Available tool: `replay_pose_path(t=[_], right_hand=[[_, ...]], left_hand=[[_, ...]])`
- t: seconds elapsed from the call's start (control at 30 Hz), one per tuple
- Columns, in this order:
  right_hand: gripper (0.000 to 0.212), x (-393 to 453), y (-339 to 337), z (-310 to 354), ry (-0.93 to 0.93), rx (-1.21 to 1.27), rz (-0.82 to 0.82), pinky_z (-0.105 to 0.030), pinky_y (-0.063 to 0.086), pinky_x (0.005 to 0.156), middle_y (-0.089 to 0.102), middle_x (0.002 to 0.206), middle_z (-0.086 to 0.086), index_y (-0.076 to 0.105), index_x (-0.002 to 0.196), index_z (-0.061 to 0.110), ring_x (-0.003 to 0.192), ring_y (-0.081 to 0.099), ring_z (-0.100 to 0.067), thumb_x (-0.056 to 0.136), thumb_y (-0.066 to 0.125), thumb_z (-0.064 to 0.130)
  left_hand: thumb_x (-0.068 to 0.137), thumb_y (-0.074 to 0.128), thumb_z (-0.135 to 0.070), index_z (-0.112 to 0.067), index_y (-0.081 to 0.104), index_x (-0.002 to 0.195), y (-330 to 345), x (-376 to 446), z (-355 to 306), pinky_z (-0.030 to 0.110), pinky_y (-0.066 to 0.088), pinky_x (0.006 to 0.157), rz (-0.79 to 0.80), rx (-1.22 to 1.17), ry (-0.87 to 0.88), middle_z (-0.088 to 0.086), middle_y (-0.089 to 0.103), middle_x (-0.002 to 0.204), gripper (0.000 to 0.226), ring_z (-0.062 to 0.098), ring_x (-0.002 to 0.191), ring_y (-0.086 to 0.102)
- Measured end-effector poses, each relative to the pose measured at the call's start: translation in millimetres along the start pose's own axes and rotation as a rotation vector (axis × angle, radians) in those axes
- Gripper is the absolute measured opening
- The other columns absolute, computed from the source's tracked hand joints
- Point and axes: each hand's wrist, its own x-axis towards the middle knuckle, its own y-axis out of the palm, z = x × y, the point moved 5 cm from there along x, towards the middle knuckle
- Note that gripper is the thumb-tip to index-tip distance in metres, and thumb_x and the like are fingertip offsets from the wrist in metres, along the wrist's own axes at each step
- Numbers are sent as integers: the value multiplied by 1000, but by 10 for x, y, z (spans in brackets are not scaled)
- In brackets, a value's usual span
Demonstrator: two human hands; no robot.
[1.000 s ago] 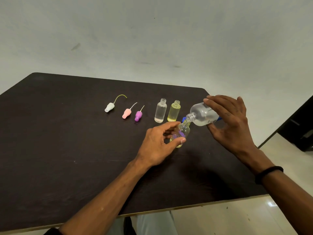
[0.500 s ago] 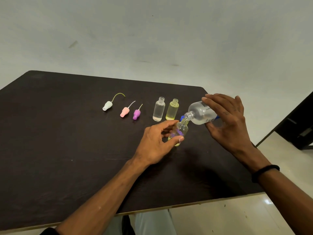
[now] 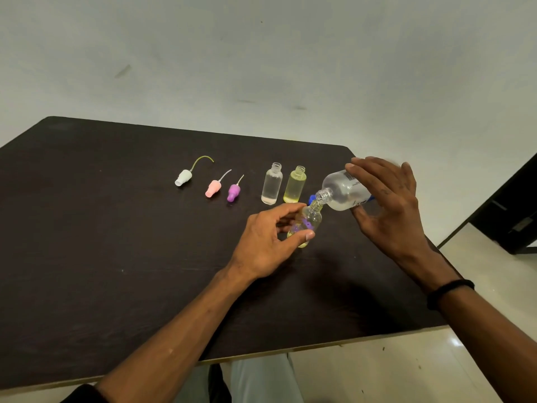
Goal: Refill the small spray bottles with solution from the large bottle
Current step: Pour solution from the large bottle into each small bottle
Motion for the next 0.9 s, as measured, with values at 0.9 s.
replay_pose_path(t=[0.9], right_hand=[[66,36,-52,35,-26,13,-12,-71,20,121,59,151,-7,63,143,13,145,49,-30,81,82,0]], left_hand=[[87,83,-21,-19,64,138,1,-17,-17,14,53,96,2,-3,0,-16,71,116,54,-3,110,68]])
